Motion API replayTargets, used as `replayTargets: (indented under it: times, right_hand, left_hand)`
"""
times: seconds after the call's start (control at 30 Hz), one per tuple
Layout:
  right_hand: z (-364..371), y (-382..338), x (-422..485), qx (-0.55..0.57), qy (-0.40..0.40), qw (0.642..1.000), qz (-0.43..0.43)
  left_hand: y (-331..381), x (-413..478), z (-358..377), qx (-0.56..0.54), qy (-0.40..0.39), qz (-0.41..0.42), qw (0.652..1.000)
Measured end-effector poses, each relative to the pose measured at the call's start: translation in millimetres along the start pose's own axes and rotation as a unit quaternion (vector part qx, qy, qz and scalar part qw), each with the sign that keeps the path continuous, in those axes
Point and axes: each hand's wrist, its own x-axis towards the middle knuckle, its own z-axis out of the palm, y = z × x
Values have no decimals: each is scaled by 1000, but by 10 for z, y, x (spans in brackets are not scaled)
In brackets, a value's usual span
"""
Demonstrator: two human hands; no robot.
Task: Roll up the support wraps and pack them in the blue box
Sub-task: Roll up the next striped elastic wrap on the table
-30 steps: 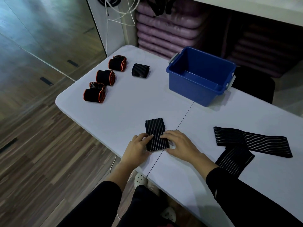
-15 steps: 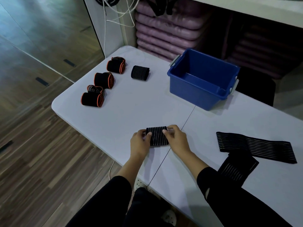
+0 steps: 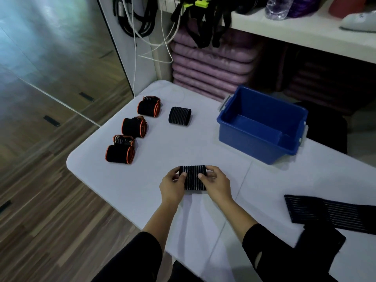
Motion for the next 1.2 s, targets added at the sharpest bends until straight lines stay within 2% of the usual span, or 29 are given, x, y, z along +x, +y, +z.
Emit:
replayTargets:
  times: [0.37,0.53,0.63,0.73,1.0,1.13,1.2]
  right_hand:
    - [897,-604,1140,18,2,1000,12]
    - [1065,-670,1363,26,11,1000,12]
    - [1089,-632,1399,-5,21,1000,-16]
    - [1072,-581,1390,-30,12,998,-45]
    - [937,-556,1370,-44,-27,996,-66]
    - [710,-531,1138,-33,-24,997,-65]
    - [521,-503,944,-37,-12,997,-73]
  left_hand:
    - [428,1606,-327,39,11,25,999]
    - [479,1937,-297,76,-21,55,995]
    - [413,1955,-298,105,-44,100,988]
    - [336,1923,-311,147,-49,162,975]
    - [331,1939,-367,258,-63,209,941]
    - [417,1687,-373,378,6,281,882]
    - [443,1497,-323,394,39,336,855]
